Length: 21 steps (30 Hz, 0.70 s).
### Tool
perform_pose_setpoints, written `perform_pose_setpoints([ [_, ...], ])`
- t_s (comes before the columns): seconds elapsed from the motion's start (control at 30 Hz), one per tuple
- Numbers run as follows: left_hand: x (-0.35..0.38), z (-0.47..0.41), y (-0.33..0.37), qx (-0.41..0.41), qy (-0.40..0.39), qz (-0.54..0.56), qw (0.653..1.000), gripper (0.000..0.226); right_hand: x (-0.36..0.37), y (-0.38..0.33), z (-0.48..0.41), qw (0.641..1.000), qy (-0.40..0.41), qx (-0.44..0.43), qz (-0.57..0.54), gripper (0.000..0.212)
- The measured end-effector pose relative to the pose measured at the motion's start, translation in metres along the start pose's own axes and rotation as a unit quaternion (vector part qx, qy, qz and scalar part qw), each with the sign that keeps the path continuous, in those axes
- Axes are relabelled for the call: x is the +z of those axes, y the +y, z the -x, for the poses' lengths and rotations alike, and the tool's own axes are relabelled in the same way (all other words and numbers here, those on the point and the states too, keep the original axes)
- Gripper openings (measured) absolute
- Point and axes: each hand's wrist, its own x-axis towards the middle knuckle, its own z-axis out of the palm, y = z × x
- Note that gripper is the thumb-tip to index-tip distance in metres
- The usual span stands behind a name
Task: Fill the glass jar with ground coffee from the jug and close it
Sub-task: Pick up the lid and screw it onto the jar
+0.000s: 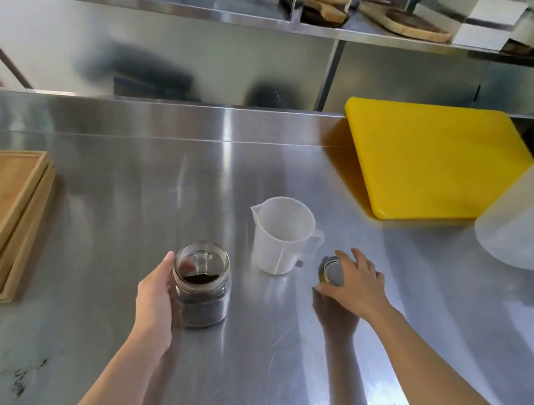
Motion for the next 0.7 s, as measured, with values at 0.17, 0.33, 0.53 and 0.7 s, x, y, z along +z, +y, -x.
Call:
perform_pose_setpoints([
  [0.17, -0.006, 0.000, 0.001, -0.007, 0.004, 0.012, 1.000, 0.038, -0.005, -0.008, -0.002, 1.000, -0.016, 0.007, -0.006, 0.073],
  [0.33, -0.007, 0.000, 0.003, 0.002, 0.015, 0.014, 1.000, 0.031, -0.028, -0.015, 0.007, 0.999, 0.008, -0.010, 0.041, 0.069],
  [0.53, -0.004, -0.003, -0.002, -0.010, 0.000, -0.010, 1.000, 0.039, -0.089, -0.047, 0.023, 0.995, 0.084, -0.051, 0.012, 0.067],
  [0.7, -0.003, -0.005, -0.001, 0.001, -0.009, 0.010, 1.000, 0.033, -0.110, -0.076, 0.041, 0.982, 0.108, -0.129, -0.091, 0.065],
])
